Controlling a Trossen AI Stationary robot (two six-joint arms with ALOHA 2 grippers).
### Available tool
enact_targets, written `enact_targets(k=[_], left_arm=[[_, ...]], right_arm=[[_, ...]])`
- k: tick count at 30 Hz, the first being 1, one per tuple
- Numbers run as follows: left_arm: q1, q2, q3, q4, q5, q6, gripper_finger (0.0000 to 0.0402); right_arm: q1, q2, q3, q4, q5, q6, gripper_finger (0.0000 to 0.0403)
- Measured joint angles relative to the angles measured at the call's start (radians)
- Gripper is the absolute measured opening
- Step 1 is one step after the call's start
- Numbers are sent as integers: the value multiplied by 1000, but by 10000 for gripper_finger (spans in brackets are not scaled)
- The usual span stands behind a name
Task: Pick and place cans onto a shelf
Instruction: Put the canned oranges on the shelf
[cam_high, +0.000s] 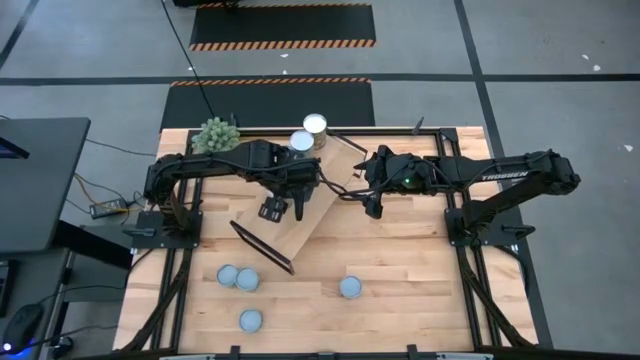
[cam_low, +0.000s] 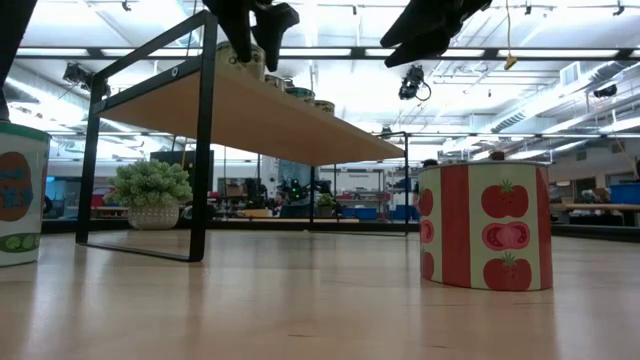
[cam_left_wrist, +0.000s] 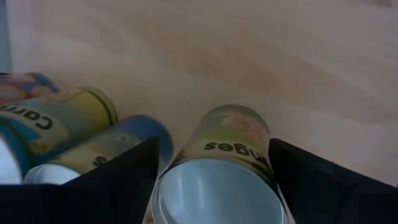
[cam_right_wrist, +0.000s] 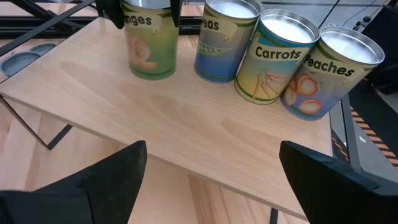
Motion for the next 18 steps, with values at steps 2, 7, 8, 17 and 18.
enact_targets(k=[2, 7, 8, 17, 18], left_arm=[[0, 0, 0, -1, -29, 9, 306], [0, 0, 0, -16, -53, 29, 306], [0, 0, 0, -16, -53, 29, 306], [0, 0, 0, -52, -72, -12, 306], [0, 0, 0, -56, -72, -12, 306]], right_arm=[[0, 0, 0, 0, 0, 4, 375], [0, 0, 0, 0, 0, 7, 375], [0, 0, 0, 0, 0, 7, 375], [0, 0, 0, 0, 0, 7, 375], [0, 0, 0, 0, 0, 7, 375]])
